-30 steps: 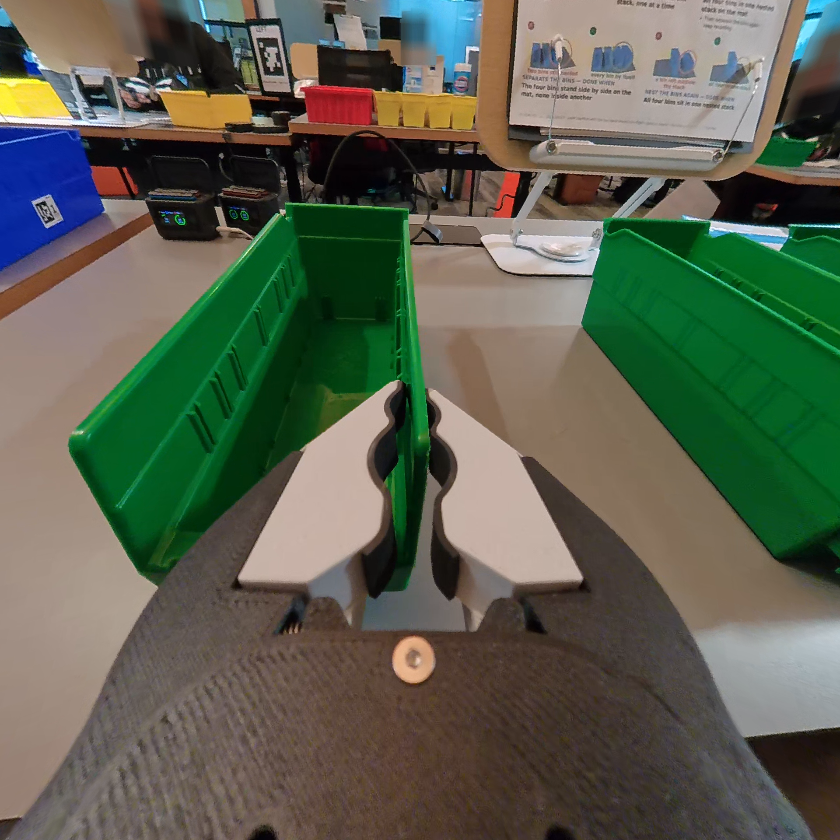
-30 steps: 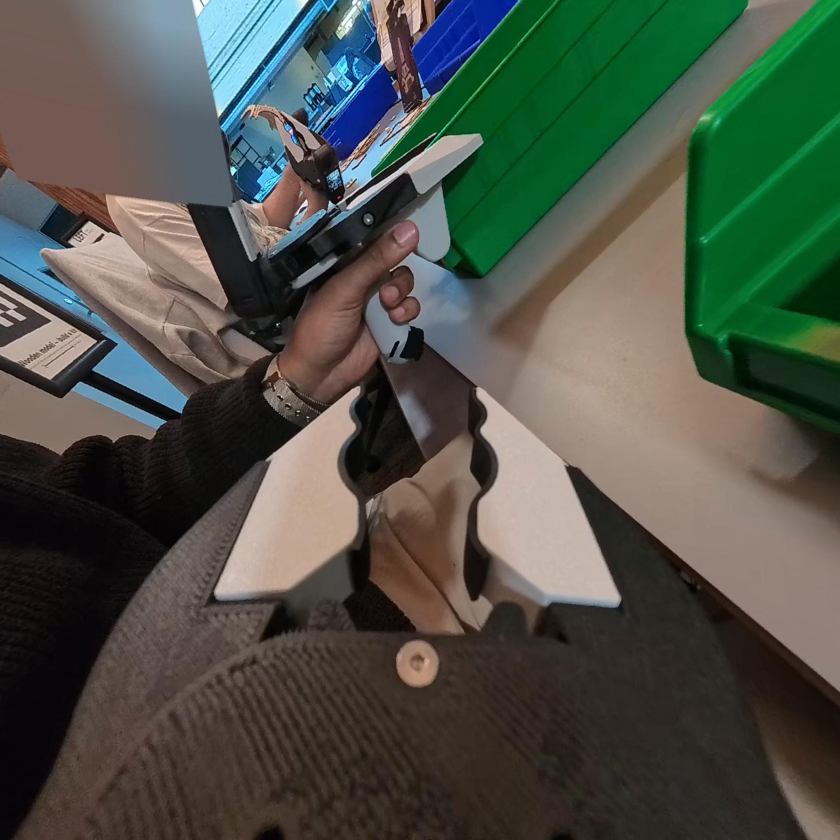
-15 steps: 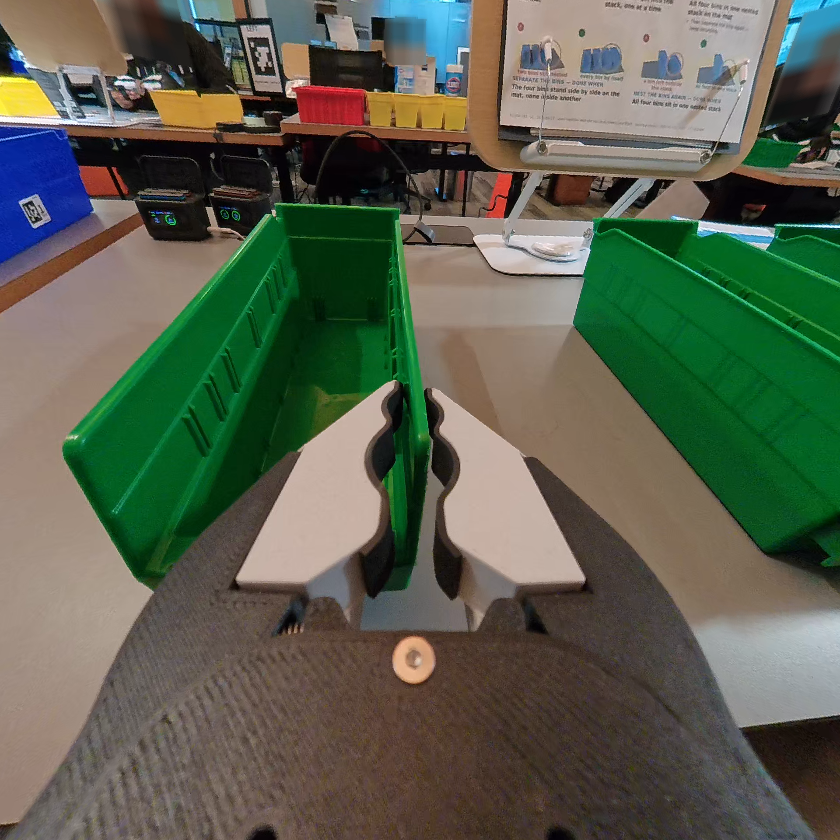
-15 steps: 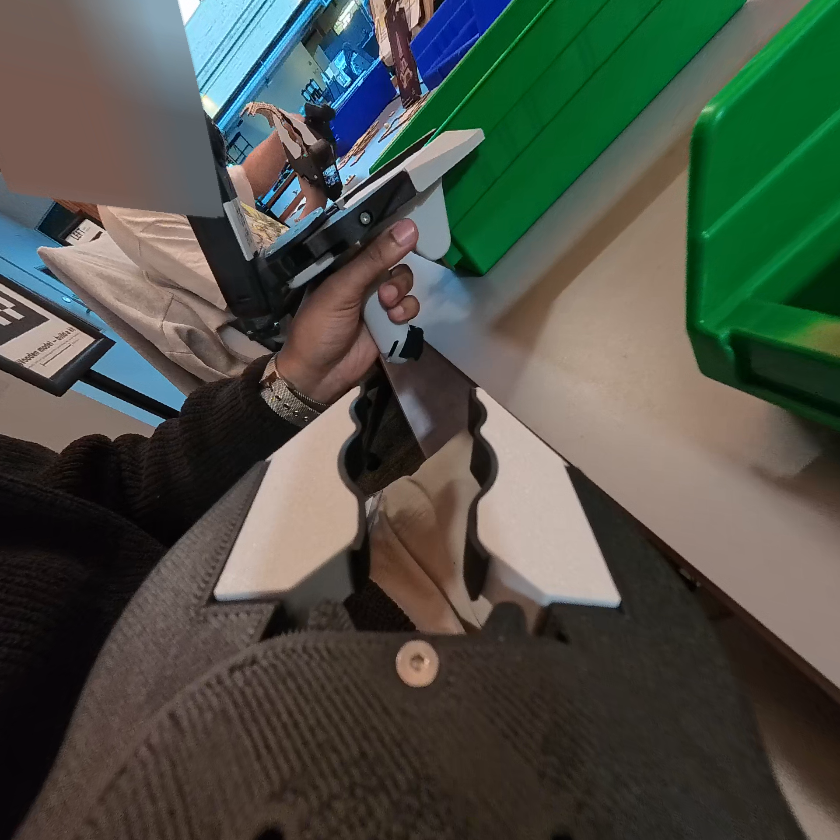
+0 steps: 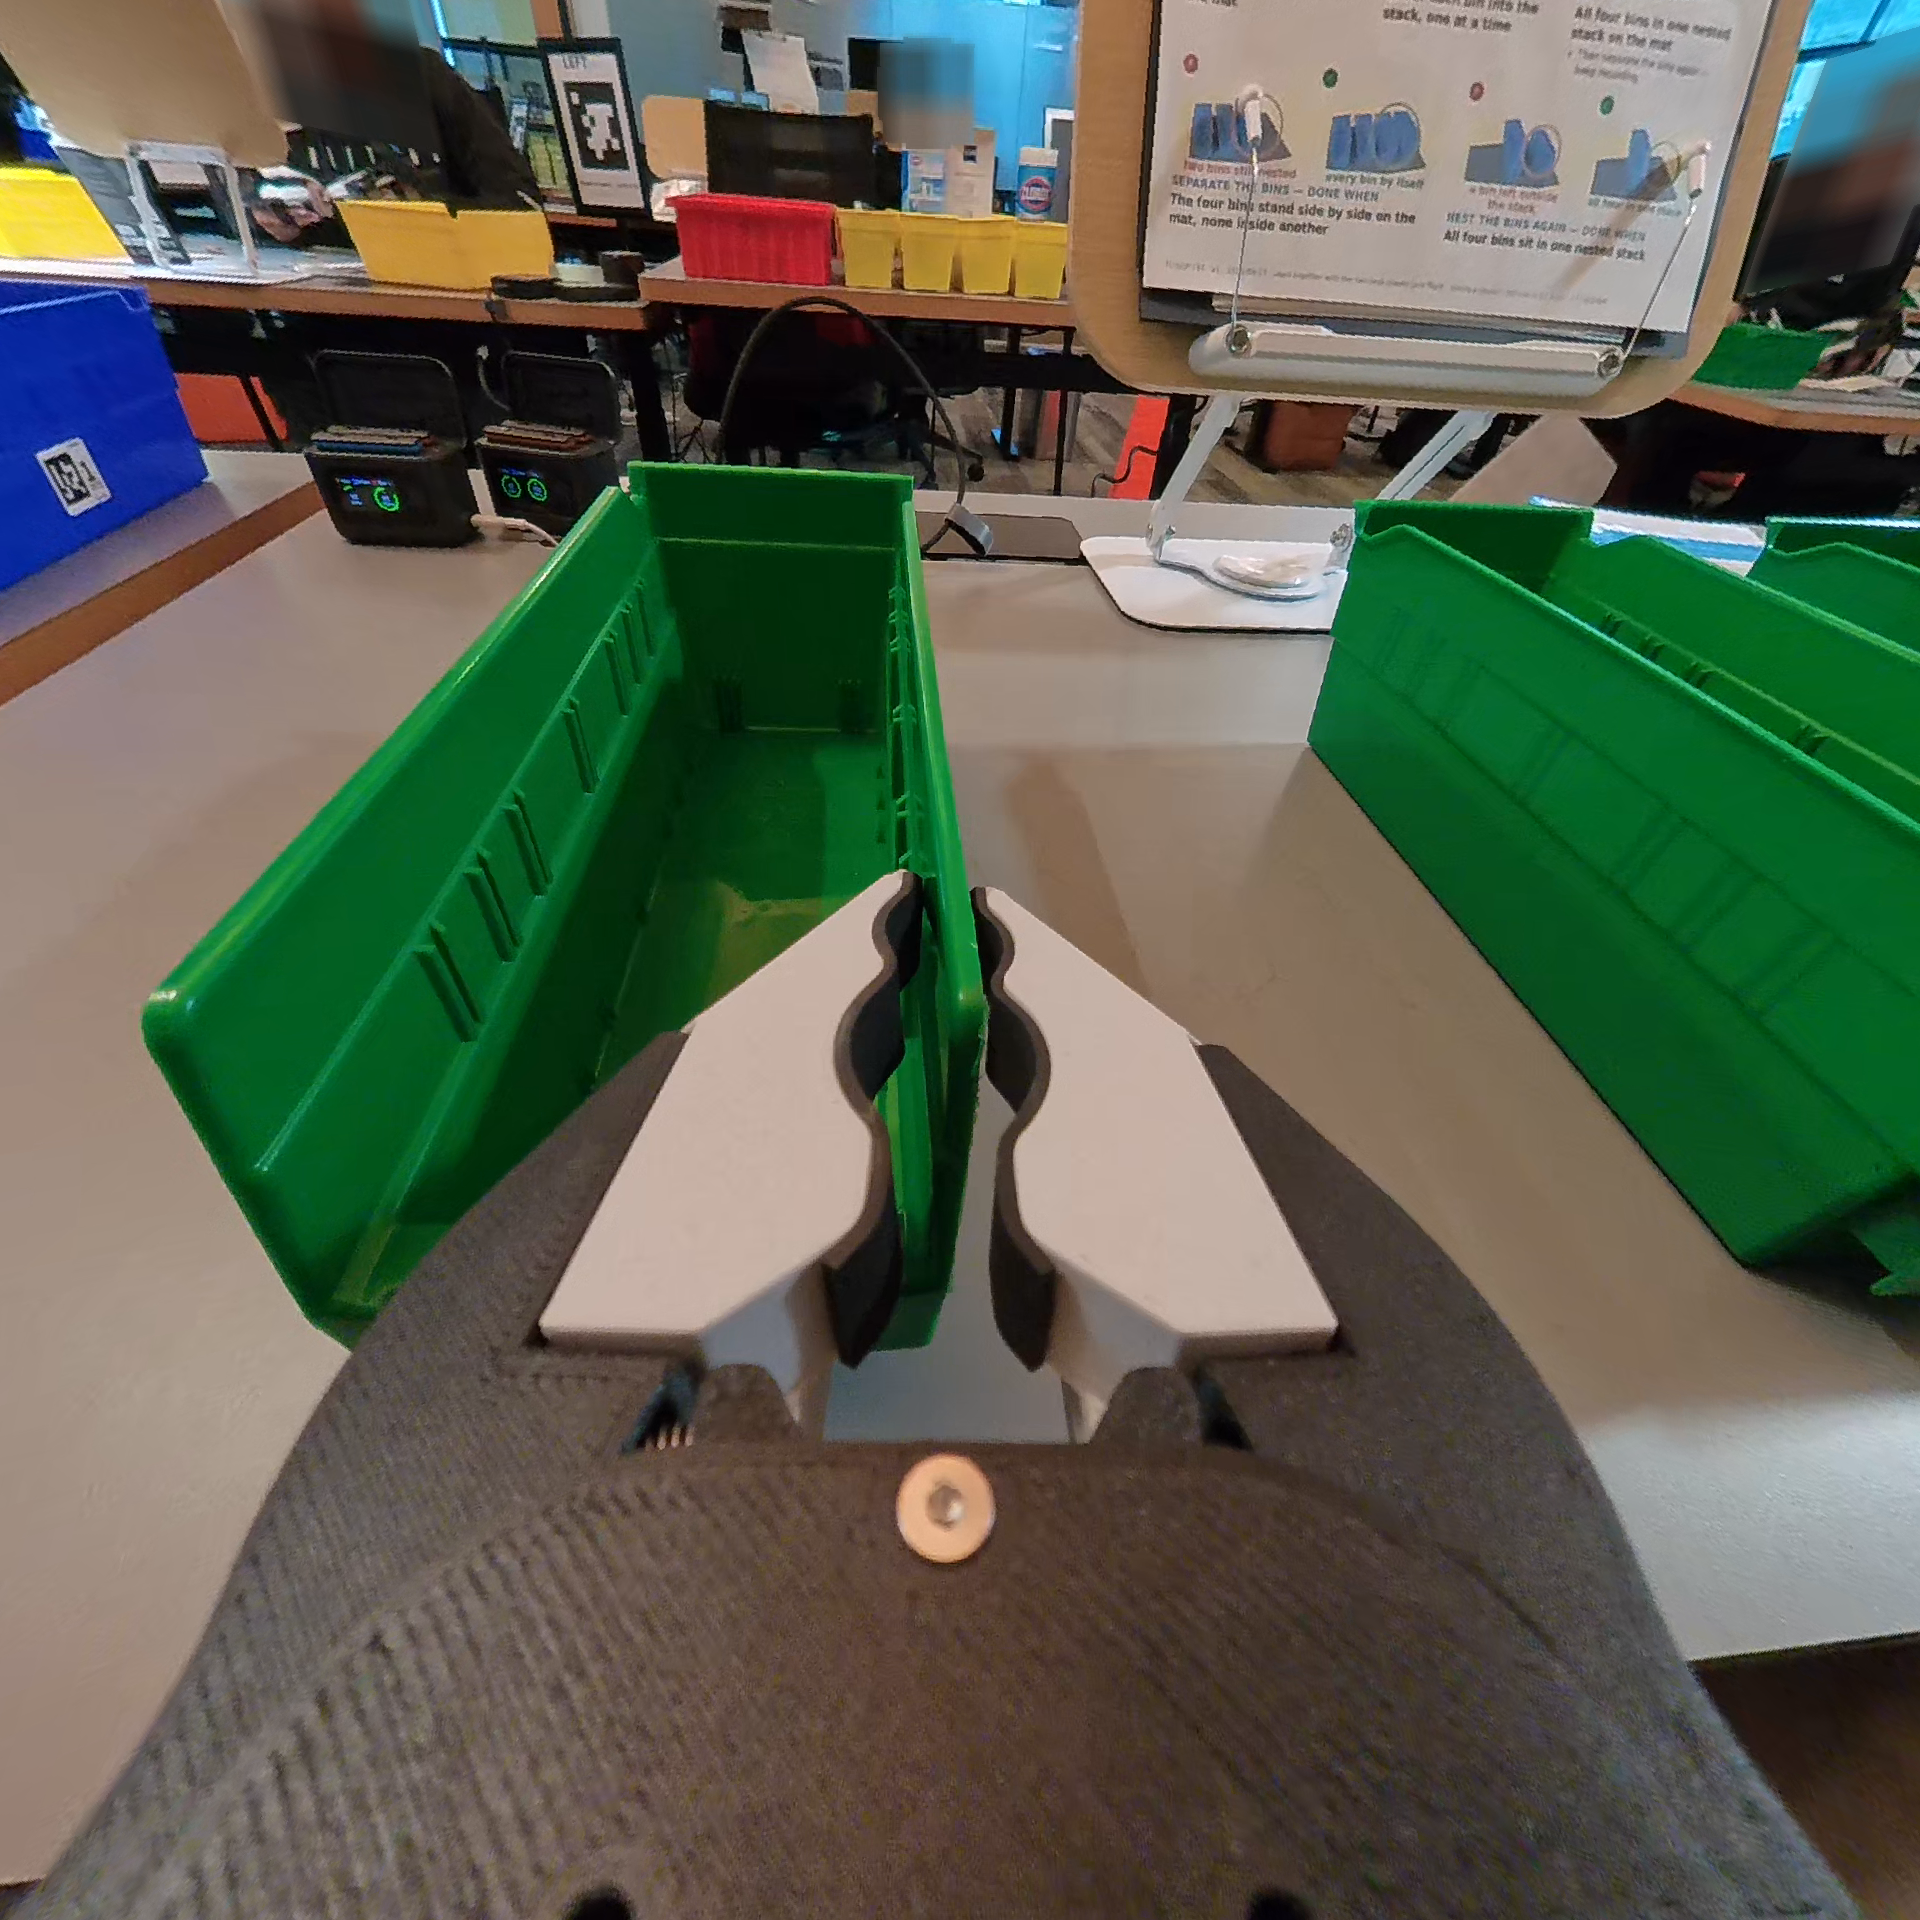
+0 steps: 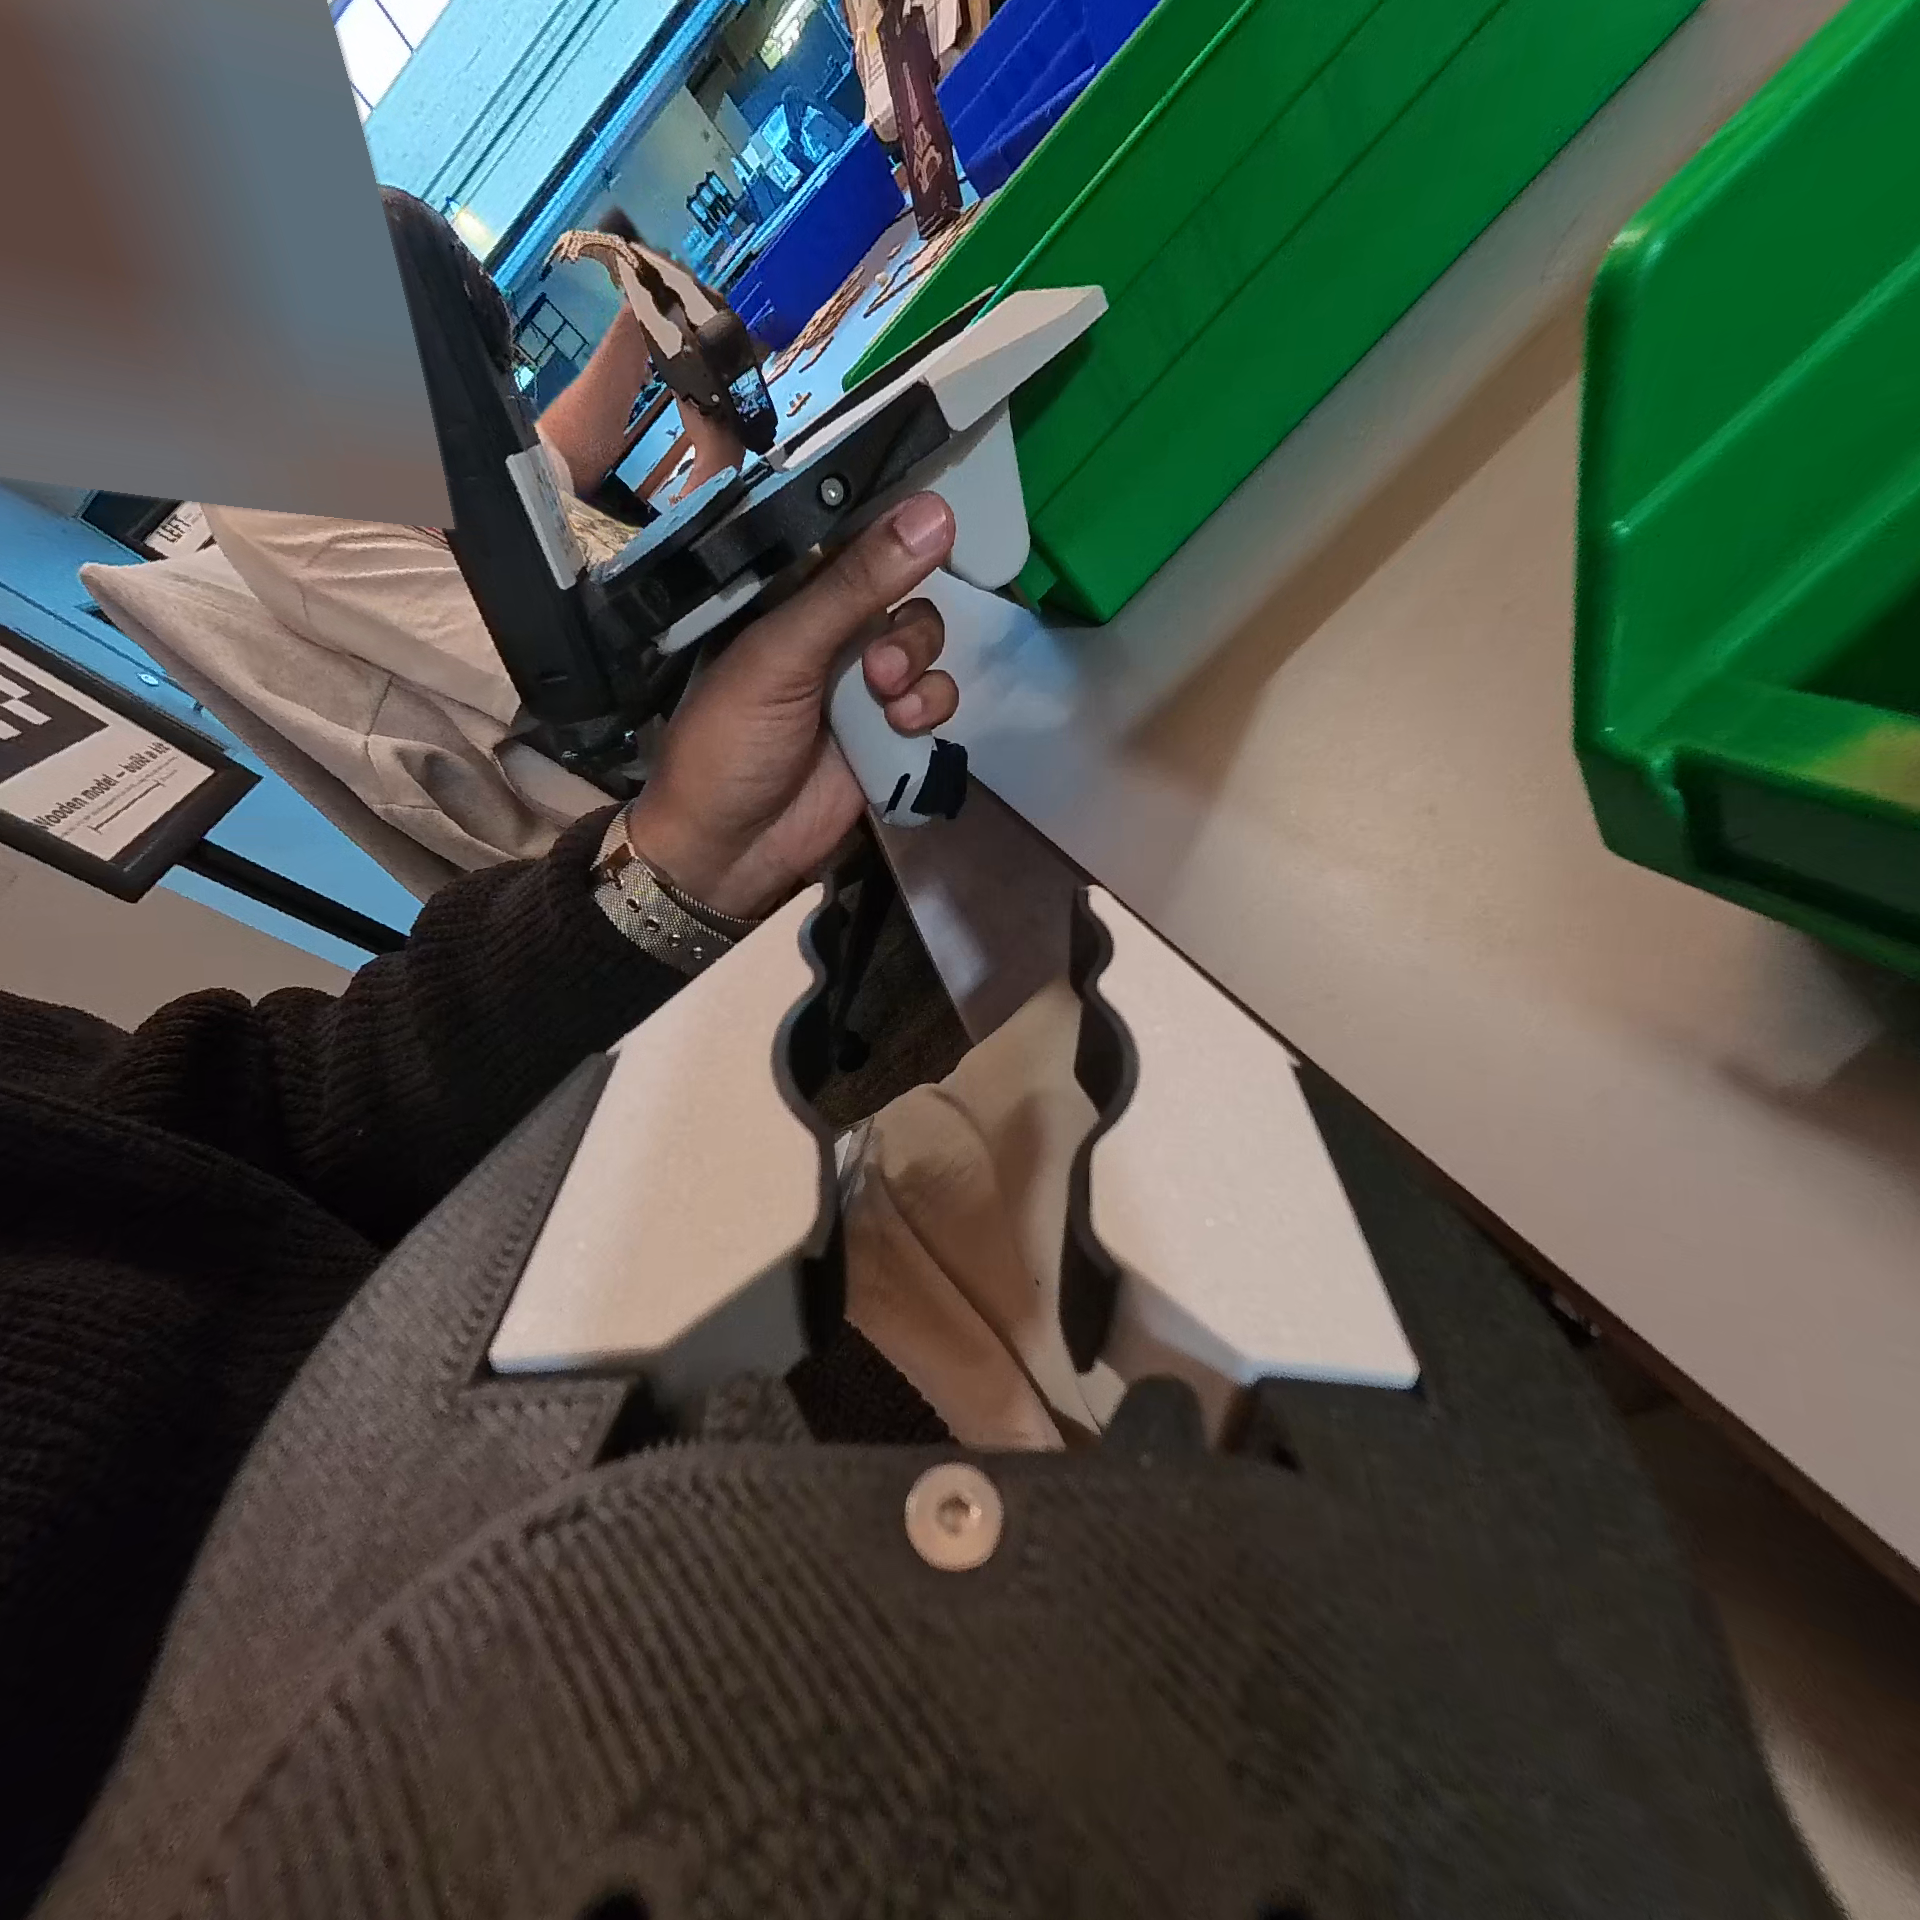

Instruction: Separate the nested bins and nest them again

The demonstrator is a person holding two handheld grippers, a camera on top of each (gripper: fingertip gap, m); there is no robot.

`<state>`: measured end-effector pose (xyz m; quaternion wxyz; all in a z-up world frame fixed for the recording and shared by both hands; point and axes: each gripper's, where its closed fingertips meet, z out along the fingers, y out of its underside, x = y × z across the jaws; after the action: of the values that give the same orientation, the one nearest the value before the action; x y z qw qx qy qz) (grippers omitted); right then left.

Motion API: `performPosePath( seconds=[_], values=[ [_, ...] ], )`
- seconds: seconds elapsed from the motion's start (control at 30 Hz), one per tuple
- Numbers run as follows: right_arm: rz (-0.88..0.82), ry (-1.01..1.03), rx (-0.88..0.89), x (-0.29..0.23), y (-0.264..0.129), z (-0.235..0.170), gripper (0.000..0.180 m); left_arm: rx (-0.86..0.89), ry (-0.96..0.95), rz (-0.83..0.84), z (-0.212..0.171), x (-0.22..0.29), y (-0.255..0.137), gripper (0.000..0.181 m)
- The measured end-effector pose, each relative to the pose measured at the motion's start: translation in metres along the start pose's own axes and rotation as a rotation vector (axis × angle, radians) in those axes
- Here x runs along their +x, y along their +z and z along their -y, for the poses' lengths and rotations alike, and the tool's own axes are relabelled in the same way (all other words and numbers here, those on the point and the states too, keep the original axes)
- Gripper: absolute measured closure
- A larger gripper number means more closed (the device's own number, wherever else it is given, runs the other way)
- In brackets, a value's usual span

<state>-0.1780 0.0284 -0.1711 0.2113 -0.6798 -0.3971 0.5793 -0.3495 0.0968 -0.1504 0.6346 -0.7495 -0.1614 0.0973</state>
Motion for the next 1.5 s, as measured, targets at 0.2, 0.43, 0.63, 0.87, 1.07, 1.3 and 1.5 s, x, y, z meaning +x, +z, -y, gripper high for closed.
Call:
performPosePath(
  seconds=[0.2,0.43,0.63,0.87,1.07,1.3,1.5],
  values=[
    [0.000,0.000,-0.002,0.000,0.000,0.000,0.136,0.001,-0.001,-0.003,0.000,0.000,0.000,0.175],
    [0.000,0.000,-0.004,0.000,0.000,0.000,0.136,0.003,-0.010,-0.012,0.000,0.001,0.000,0.175],
    [0.000,0.000,-0.005,0.000,0.000,-0.001,0.136,0.002,-0.008,-0.008,0.000,0.000,0.000,0.175],
    [0.001,-0.004,-0.010,0.000,0.001,-0.002,0.136,0.004,0.019,0.014,0.000,-0.001,0.000,0.177],
    [0.014,-0.024,0.004,-0.003,-0.001,0.002,0.134,0.009,0.005,-0.008,0.001,0.002,-0.001,0.175],
    [-0.047,-0.207,0.553,-0.007,-0.134,0.144,0.124,0.122,-0.065,-0.050,0.023,0.004,-0.013,0.137],
    [-0.973,-0.333,1.023,0.117,-0.427,0.186,0.131,0.387,-0.022,-0.104,0.070,0.026,-0.047,0.132]
  ],
)
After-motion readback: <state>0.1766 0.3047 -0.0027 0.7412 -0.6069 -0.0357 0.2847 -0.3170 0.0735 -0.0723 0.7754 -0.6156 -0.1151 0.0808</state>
